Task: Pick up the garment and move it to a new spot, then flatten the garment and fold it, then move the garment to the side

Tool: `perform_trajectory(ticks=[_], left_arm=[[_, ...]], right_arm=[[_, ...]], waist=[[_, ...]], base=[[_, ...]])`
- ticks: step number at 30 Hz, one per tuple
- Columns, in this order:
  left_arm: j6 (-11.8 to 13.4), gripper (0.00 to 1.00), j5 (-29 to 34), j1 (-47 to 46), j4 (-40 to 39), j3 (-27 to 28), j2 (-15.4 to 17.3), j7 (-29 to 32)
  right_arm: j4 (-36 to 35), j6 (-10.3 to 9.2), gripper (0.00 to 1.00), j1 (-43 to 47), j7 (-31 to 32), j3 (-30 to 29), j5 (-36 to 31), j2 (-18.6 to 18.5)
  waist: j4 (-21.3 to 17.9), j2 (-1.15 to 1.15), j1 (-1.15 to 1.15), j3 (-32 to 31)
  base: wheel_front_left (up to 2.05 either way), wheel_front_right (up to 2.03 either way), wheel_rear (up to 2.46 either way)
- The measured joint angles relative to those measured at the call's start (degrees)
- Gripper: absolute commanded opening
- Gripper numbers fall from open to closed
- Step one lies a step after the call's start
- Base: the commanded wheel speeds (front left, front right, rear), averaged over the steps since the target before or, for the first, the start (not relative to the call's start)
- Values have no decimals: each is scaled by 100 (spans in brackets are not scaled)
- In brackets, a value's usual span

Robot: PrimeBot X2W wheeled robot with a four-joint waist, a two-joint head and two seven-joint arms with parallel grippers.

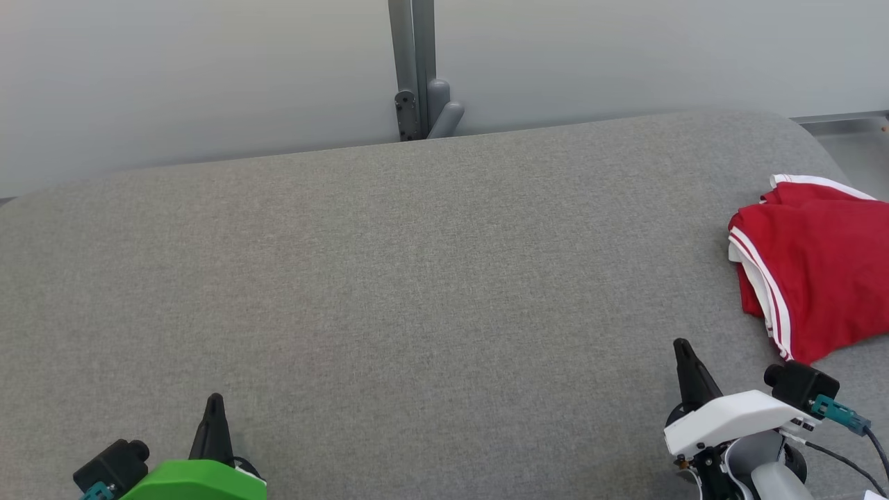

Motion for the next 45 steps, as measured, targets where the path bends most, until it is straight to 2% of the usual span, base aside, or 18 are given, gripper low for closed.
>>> perform_trajectory(ticks=[16,45], left_arm=[[-119,0,-1299,-129,-183,159,2,327],[-283,0,-3054,-282,-414,364,9,790]], right_arm=[[-234,0,0,2,334,-207,1318,-2],[-549,-4,0,5,798,-500,3115,-8]], waist=[[61,0,0,-5],[165,0,0,-14]], base=[[0,0,0],[0,0,0]])
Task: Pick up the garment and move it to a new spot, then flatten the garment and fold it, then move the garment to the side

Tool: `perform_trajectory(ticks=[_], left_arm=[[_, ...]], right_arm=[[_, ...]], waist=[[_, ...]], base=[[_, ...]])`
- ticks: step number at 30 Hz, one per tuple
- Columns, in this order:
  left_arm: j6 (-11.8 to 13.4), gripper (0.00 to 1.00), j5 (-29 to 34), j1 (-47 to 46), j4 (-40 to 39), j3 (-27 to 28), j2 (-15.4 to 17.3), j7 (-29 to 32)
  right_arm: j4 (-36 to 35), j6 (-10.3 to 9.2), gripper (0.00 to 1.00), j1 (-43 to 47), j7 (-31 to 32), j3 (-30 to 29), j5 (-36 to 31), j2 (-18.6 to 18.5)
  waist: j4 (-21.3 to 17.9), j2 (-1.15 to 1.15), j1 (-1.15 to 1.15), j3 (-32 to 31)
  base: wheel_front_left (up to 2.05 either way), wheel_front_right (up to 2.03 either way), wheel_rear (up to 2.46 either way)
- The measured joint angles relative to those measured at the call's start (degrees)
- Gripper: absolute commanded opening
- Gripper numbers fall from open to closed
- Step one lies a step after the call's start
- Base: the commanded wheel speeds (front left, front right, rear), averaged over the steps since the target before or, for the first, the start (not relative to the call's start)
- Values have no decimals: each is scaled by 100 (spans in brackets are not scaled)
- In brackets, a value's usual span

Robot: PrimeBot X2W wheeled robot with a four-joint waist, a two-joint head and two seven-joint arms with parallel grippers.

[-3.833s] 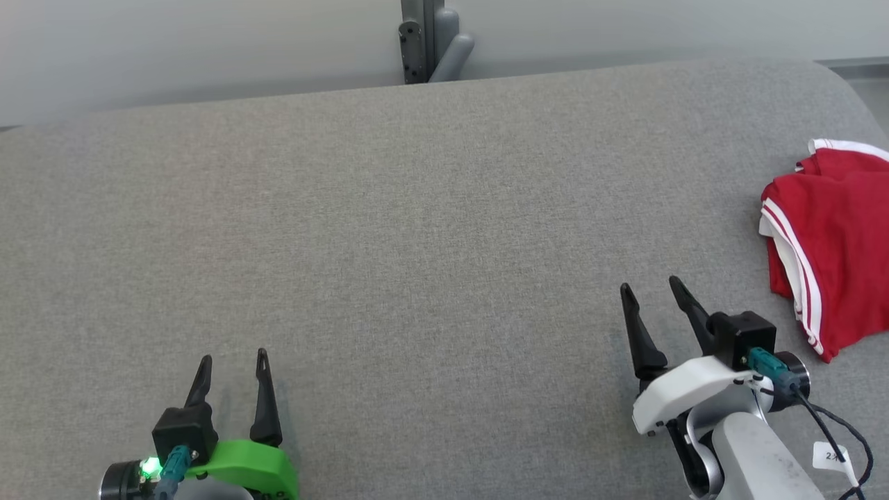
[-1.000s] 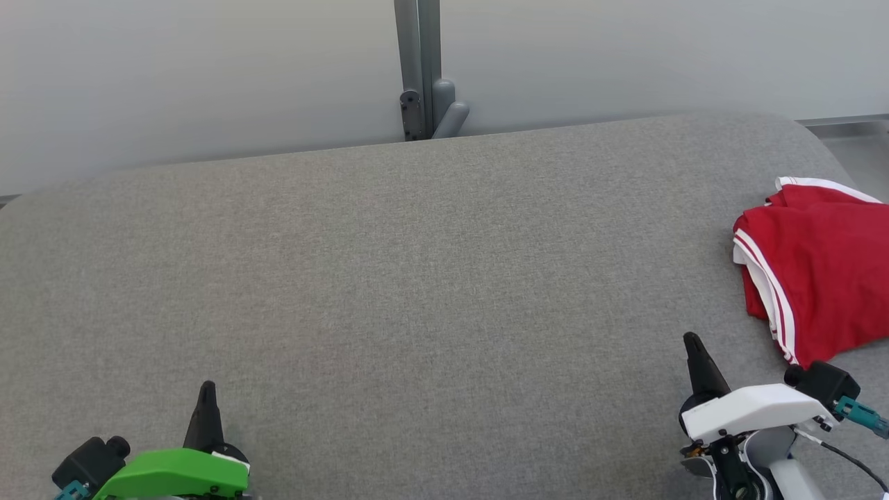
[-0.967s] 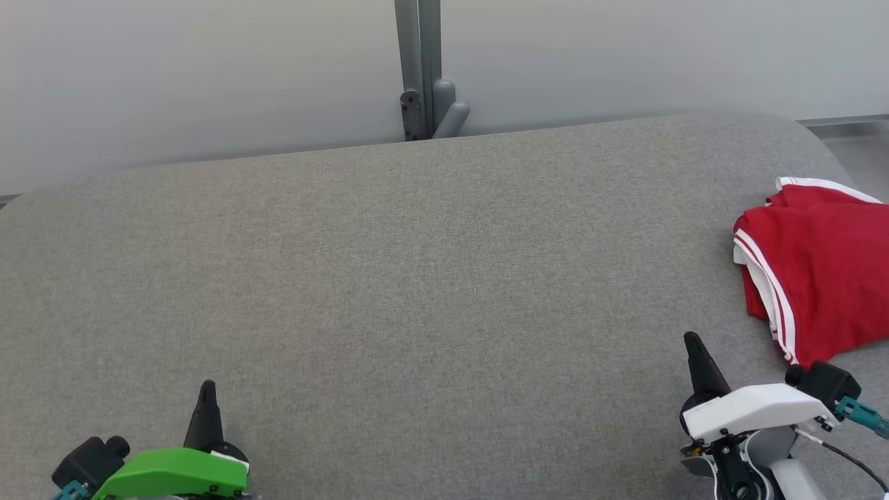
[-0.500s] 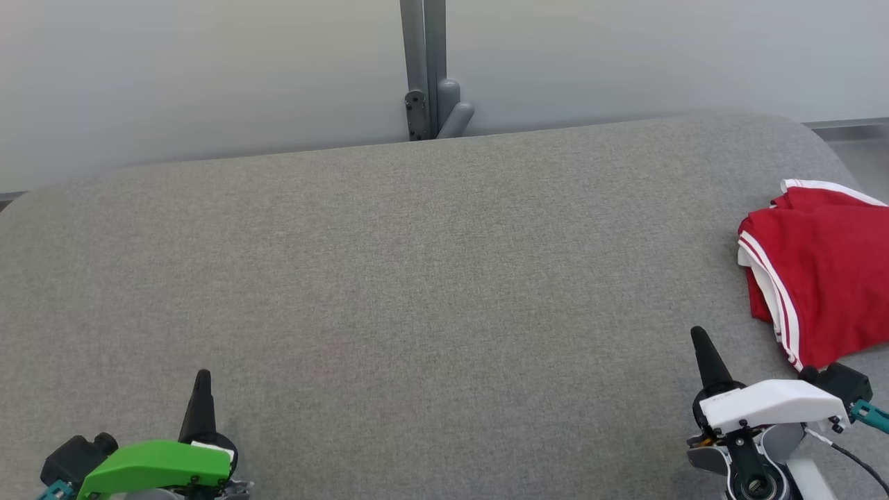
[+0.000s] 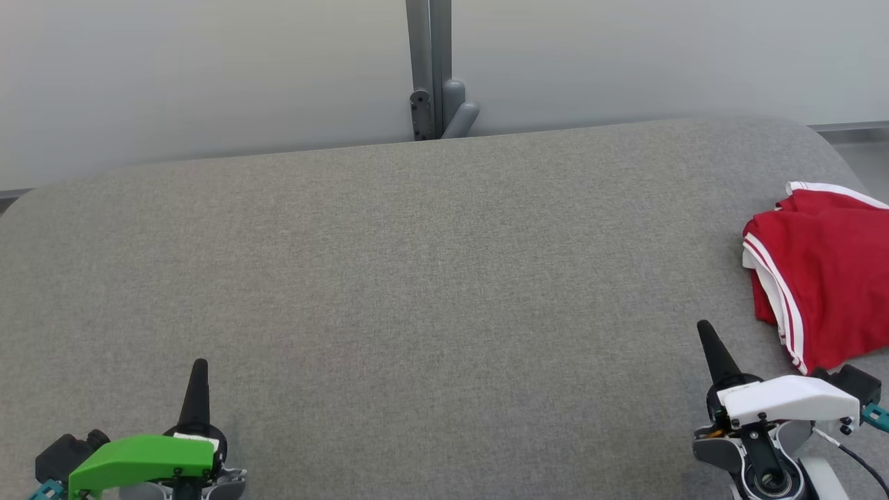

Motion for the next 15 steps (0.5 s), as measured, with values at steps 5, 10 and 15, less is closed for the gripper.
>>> perform_trajectory(ticks=[5,10,15], left_arm=[[-41,0,-221,-23,-46,30,1,67],[-51,0,-491,-39,-88,68,2,126],[-93,0,-828,-88,-135,114,4,220]], right_arm=[[-46,0,0,1,60,-37,267,-1],[-93,0,0,1,134,-76,512,-2],[-151,0,0,1,220,-137,854,-3]], waist=[[18,0,0,-1],[36,0,0,-3],[61,0,0,-5]], base=[[0,0,0],[0,0,0],[0,0,0]])
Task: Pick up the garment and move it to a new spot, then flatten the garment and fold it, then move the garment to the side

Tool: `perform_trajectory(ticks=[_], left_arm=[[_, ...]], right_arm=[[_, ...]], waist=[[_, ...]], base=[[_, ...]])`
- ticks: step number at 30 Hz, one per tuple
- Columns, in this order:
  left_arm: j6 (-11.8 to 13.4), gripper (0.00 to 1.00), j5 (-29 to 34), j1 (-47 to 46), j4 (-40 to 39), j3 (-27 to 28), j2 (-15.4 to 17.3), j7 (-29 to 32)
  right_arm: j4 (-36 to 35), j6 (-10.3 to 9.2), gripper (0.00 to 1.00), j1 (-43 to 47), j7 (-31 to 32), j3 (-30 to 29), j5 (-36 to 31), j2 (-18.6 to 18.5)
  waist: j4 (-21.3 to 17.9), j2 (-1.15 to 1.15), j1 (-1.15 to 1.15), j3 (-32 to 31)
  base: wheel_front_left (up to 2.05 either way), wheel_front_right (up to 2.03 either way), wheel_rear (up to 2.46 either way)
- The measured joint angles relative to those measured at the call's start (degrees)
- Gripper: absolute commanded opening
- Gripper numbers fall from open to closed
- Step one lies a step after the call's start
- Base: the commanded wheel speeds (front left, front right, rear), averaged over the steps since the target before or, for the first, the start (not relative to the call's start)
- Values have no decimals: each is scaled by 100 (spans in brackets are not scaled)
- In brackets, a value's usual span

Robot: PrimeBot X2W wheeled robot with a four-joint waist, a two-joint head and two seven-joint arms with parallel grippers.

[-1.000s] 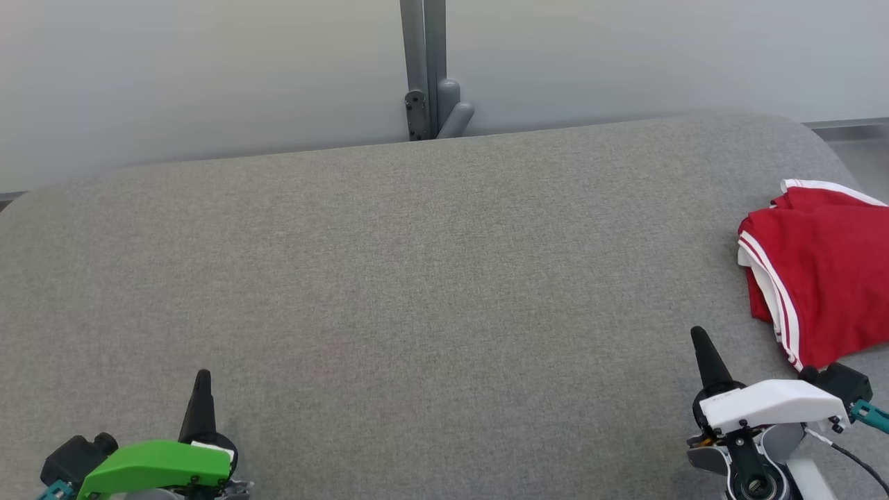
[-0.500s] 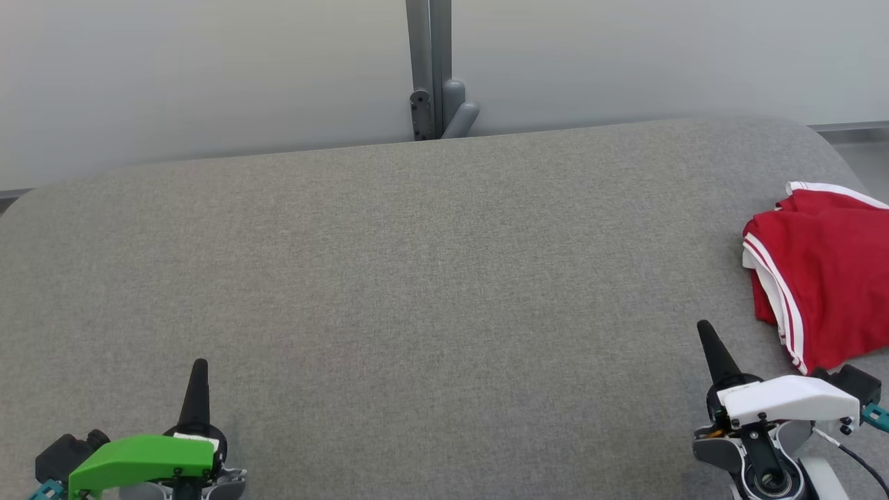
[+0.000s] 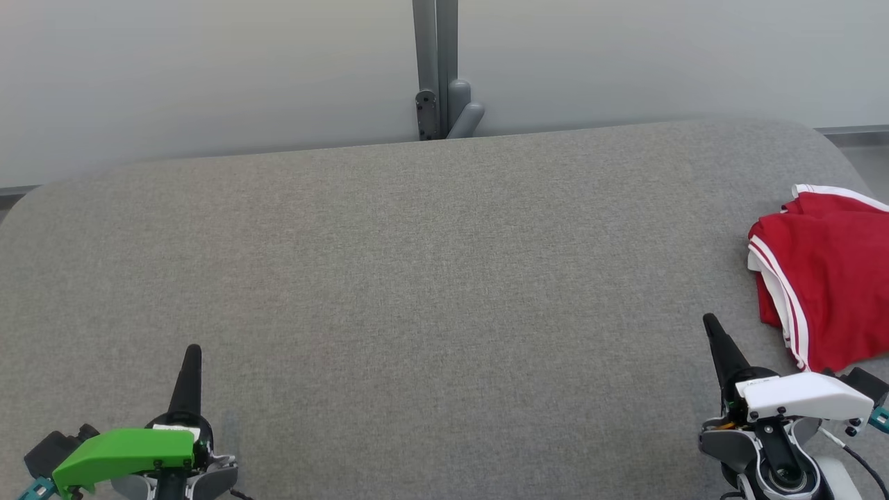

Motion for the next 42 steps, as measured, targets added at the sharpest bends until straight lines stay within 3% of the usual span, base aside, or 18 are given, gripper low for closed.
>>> perform_trajectory(ticks=[33,42], left_arm=[[-127,0,-1317,-133,-185,151,7,349],[-133,0,-1345,-135,-187,157,7,349]], right_arm=[[-234,0,0,3,342,-211,1336,-8],[-240,0,0,3,343,-216,1354,-9]], waist=[[115,0,0,-10],[117,0,0,-10]], base=[[0,0,0],[0,0,0]])
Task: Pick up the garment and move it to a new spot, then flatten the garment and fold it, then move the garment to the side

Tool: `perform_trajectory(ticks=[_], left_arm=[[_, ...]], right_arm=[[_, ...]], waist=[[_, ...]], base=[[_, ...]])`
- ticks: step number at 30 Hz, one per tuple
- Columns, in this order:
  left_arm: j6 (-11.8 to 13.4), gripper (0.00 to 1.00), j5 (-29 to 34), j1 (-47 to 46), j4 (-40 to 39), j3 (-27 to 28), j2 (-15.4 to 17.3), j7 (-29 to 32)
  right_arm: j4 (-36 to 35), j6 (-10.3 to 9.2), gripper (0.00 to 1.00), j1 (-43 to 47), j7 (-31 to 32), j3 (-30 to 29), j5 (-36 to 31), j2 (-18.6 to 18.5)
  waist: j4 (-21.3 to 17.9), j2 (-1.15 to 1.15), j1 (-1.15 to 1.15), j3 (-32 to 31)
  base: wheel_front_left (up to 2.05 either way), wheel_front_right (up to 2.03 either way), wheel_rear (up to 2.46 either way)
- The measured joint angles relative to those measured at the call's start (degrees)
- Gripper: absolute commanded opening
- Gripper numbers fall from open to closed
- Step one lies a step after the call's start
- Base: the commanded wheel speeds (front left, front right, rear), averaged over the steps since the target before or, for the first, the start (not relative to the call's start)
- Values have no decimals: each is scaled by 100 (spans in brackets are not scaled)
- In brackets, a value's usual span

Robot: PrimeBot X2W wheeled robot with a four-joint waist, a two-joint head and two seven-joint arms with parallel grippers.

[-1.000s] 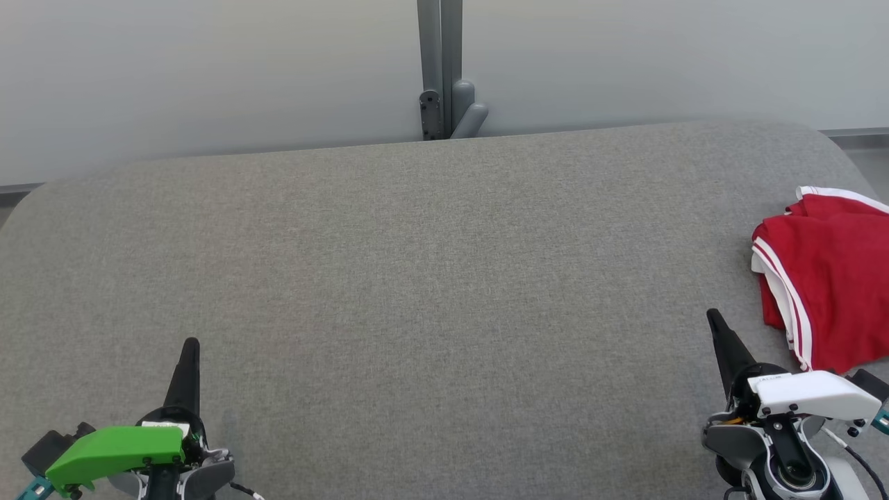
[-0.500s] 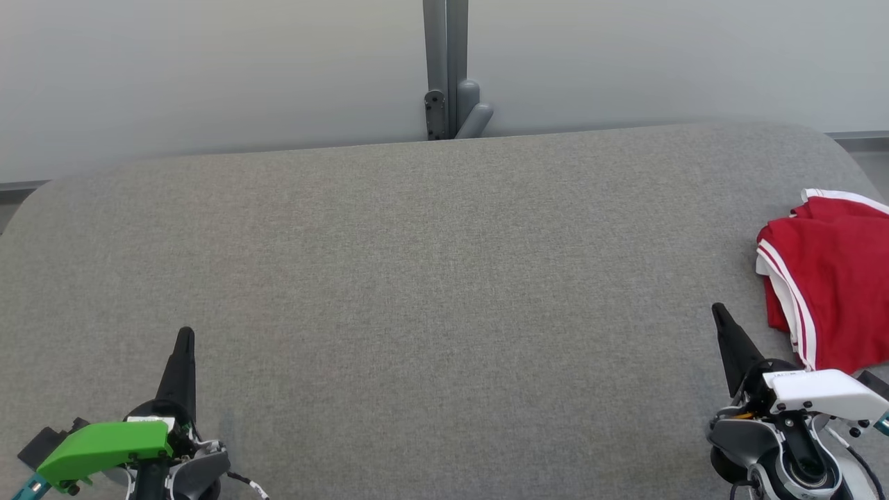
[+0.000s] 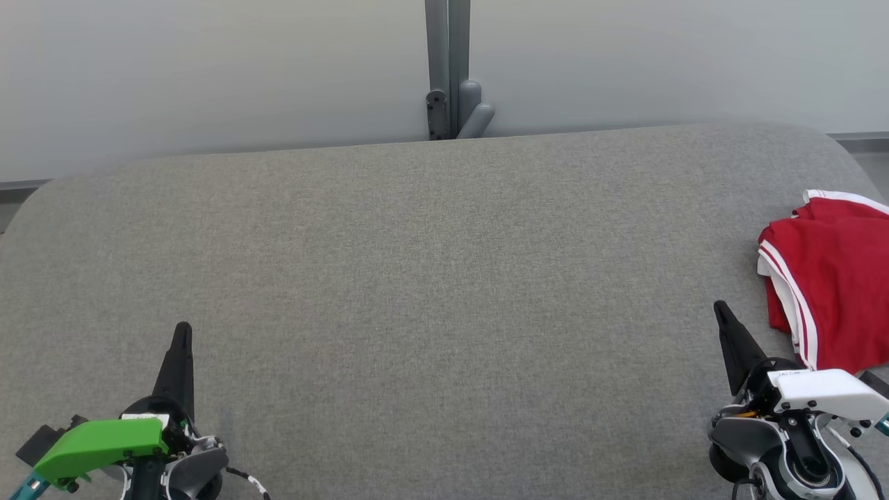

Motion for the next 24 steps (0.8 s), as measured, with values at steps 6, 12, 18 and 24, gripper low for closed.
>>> perform_trajectory(ticks=[6,12,18,24], left_arm=[[0,0,0,0,0,0,0,0],[0,0,0,0,0,0,0,0],[0,0,0,0,0,0,0,0],[0,0,-1,0,0,0,0,0]], right_arm=[[0,0,0,0,0,0,0,0],[0,0,0,0,0,0,0,0],[-1,0,0,0,0,0,0,0],[-1,0,0,0,0,0,0,0]], waist=[[0,0,0,0],[0,0,0,0],[0,0,0,0],[0,0,0,0]], base=[[0,0,0],[0,0,0],[0,0,0],[0,0,0]])
